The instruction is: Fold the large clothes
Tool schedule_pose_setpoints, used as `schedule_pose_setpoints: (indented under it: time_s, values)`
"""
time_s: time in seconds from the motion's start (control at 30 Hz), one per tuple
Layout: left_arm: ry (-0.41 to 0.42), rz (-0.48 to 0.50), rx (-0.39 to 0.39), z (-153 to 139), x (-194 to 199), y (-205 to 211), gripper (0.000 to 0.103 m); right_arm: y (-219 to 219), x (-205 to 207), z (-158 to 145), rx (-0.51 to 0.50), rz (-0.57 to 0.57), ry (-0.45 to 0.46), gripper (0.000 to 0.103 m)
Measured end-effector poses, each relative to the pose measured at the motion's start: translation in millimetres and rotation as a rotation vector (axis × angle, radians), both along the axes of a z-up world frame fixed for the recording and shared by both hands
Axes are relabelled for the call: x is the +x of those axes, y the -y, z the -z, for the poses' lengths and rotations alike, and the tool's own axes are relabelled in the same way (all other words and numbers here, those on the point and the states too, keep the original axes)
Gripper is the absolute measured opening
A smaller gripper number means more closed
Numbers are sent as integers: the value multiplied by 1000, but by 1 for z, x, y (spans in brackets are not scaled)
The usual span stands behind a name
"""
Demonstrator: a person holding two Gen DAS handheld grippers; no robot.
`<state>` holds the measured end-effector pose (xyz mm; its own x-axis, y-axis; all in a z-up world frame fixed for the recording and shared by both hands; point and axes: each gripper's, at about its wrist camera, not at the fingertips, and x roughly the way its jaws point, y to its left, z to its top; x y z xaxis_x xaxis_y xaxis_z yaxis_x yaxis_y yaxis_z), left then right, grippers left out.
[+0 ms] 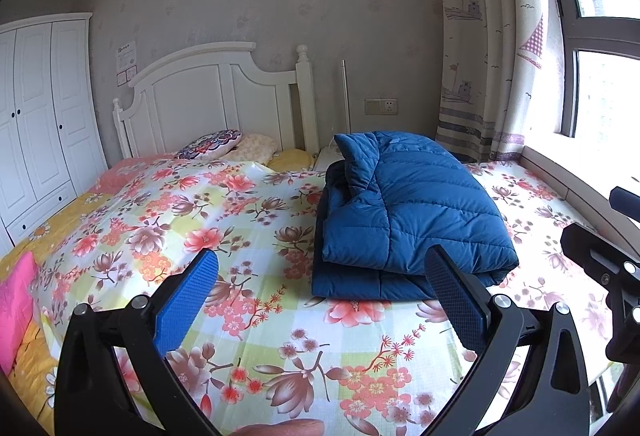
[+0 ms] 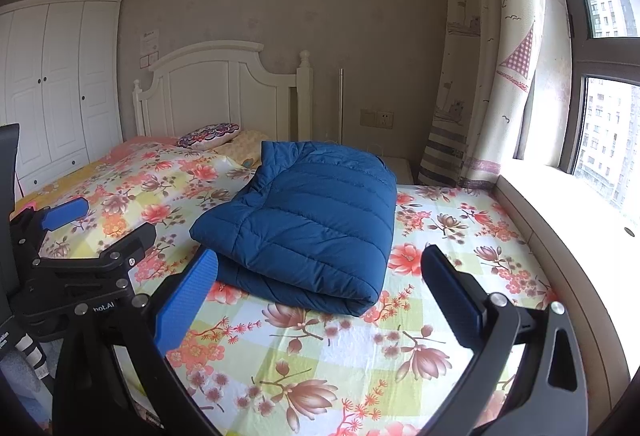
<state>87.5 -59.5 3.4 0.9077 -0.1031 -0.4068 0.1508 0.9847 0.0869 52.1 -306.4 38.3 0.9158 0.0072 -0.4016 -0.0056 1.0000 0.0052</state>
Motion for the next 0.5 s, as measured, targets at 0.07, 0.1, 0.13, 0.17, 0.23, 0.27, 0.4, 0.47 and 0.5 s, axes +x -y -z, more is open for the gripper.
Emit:
schedule_pose_setpoints:
  time_s: [0.07, 0.1, 0.13, 0.17, 0.23, 0.27, 0.4, 0.47, 0.5]
  values:
    - [-3, 4, -1, 1, 1, 1, 99, 0, 1, 1, 0, -1, -3, 101]
    - [-3, 5, -1, 1, 1, 1, 99, 0, 1, 1, 0, -1, -5, 101]
    - [-3, 8, -2, 2, 1, 1, 99, 0, 2, 2, 0, -1, -7, 101]
    - [-1, 9, -4, 3, 1, 1, 99, 0, 3, 3, 0, -1, -10, 101]
    - [23, -15, -8, 5, -1, 1, 99, 1, 4, 6, 1, -1, -17, 101]
    - [29, -18, -4, 6, -1, 1, 99, 1, 6, 8, 2, 0, -23, 101]
    - [-37, 5, -1, 16, 12, 0, 99, 3, 14, 18, 8, 3, -52, 101]
    - [-70, 6, -6, 23, 21, -4, 99, 10, 21, 24, -4, 7, -71, 101]
    - [-99, 6, -10, 28, 29, -9, 99, 15, 24, 25, -17, 15, -80, 101]
